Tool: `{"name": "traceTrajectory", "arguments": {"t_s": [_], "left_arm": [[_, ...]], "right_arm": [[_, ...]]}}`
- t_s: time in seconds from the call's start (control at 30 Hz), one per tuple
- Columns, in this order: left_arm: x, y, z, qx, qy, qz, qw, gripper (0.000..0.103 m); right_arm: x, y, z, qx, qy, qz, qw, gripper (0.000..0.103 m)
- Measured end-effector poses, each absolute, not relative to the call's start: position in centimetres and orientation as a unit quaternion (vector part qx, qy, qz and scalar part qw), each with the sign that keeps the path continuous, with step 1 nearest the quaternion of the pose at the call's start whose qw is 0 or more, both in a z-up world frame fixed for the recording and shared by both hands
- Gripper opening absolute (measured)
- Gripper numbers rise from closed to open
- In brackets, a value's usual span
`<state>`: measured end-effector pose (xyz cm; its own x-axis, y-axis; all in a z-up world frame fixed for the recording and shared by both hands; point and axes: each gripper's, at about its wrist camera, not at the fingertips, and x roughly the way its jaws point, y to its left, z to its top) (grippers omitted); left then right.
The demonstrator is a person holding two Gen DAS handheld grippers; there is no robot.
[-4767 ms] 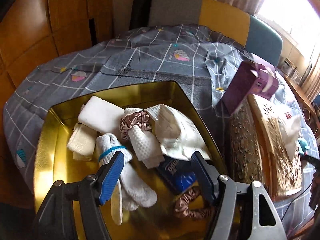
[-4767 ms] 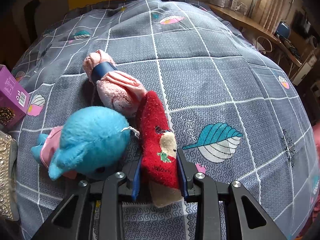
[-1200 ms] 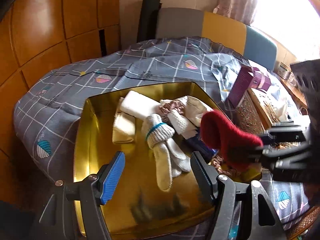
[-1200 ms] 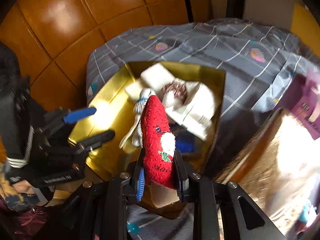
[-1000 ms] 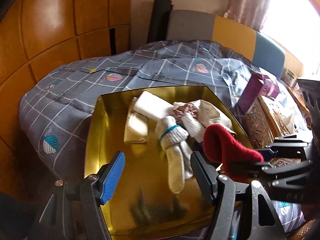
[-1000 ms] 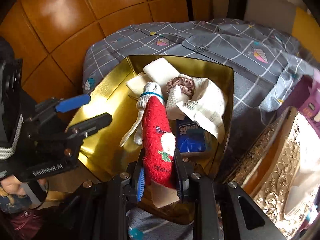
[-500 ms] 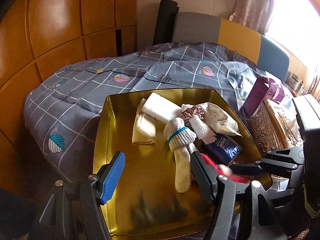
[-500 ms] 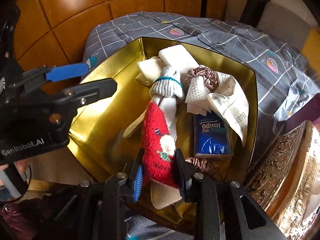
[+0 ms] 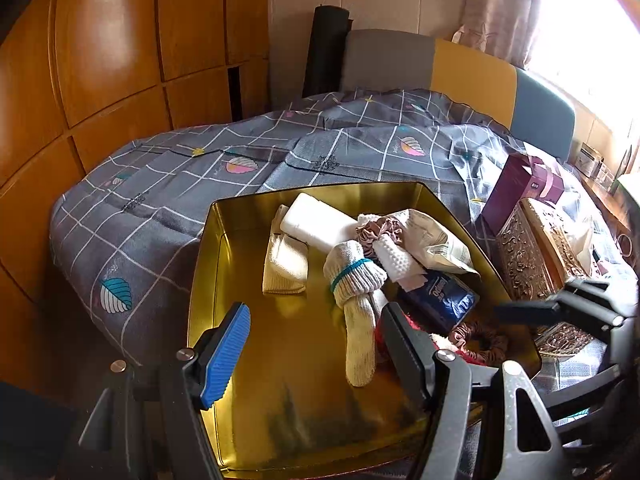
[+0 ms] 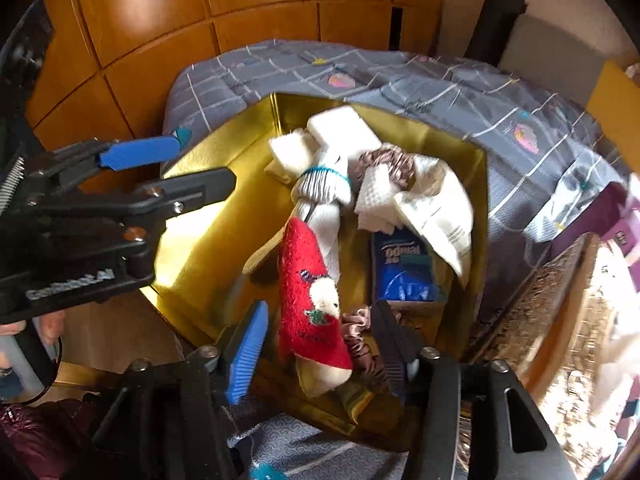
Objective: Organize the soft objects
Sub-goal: 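Lower the red sock puppet into the gold tray and open the right tool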
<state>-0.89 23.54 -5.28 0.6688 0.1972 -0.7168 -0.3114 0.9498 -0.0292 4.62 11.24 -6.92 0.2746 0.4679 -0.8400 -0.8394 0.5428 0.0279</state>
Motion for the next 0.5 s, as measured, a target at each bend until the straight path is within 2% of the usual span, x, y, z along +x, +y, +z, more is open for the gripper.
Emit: {"name": "traceTrajectory", "arguments": {"t_s": [0.43, 0.5], "left_arm": [[-1.2, 22.0, -4.3, -0.055, 0.371, 0.125, 0.918, 0.069], [-1.2, 21.7, -4.2, -0.052, 0.370, 0.123, 0.919, 0.069]], "right_arm": [[4.7, 5.6, -1.2, -0.186, 0.343, 0.385, 0.836, 0.066], [5.3, 4.3, -0.6, -0.174, 0.338, 0.372, 0.847, 0.070]]}}
